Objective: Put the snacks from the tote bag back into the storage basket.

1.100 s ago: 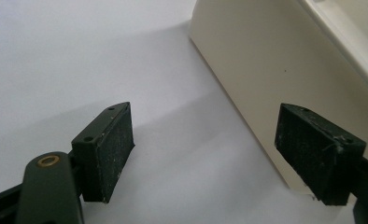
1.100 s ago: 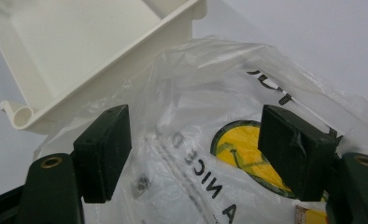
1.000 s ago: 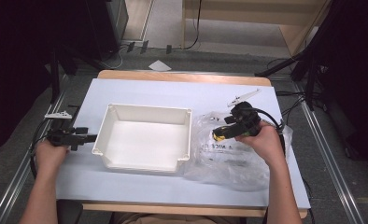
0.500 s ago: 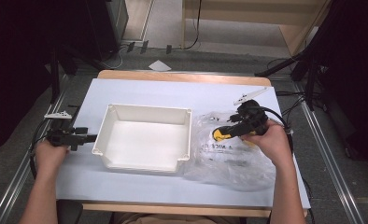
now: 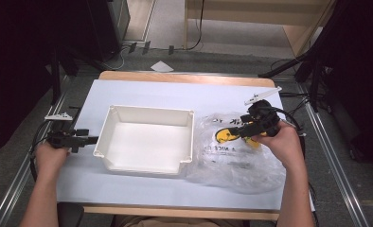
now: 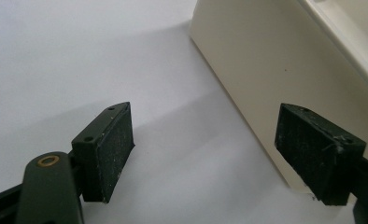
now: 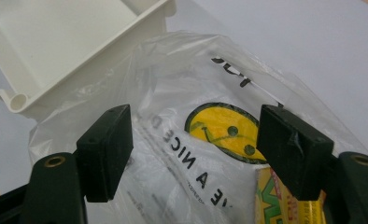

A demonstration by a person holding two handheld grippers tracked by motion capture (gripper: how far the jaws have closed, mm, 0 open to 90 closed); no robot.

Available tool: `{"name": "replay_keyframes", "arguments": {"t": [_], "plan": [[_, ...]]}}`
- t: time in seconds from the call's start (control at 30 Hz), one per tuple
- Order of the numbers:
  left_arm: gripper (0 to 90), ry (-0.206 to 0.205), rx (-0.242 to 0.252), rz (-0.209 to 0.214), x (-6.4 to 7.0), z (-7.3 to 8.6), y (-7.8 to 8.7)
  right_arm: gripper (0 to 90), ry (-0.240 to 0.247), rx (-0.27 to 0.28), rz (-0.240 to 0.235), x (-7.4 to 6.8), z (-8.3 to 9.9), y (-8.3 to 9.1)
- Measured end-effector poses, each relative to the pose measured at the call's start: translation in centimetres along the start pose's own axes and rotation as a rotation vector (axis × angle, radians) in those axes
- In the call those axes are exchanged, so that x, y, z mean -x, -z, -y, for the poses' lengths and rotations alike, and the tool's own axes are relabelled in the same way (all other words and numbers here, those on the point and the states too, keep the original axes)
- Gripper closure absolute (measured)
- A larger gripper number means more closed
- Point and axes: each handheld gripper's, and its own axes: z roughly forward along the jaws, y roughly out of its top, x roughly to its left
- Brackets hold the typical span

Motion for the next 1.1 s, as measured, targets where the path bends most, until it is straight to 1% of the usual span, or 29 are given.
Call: {"name": "replay_keyframes", "arguments": {"t": [0.03, 0.27, 0.47, 0.73, 0.8, 0.93, 1.07, 1.1], "plan": [[20.8, 0.000, 0.001, 0.000, 0.0, 0.0, 0.0, 28.1, -0.004, -0.001, 0.007, 0.0, 0.0, 0.1], [20.8, 0.000, 0.000, 0.000, 0.0, 0.0, 0.0, 28.4, -0.011, -0.003, 0.020, 0.5, 0.4, 0.5], [20.8, -0.001, 0.000, 0.000, 0.0, 0.0, 0.0, 28.5, -0.032, -0.003, 0.036, 0.9, 0.7, 1.1], [20.7, -0.001, 0.000, 0.002, 0.1, 0.0, 0.0, 28.5, -0.052, 0.005, 0.058, 1.7, 1.3, 1.9], [20.8, 0.000, 0.000, 0.001, 0.1, 0.0, 0.0, 28.5, -0.066, 0.005, 0.069, 2.0, 1.5, 2.1], [20.7, -0.001, 0.001, 0.000, 0.0, 0.0, 0.0, 28.6, -0.073, 0.009, 0.073, 2.3, 1.8, 2.3], [20.7, -0.001, 0.000, 0.000, 0.0, 0.0, 0.0, 28.8, -0.081, 0.009, 0.082, 3.0, 2.3, 2.6], [20.7, -0.001, 0.000, 0.000, 0.0, 0.0, 0.0, 28.8, -0.081, 0.009, 0.082, 3.0, 2.3, 2.6]]}}
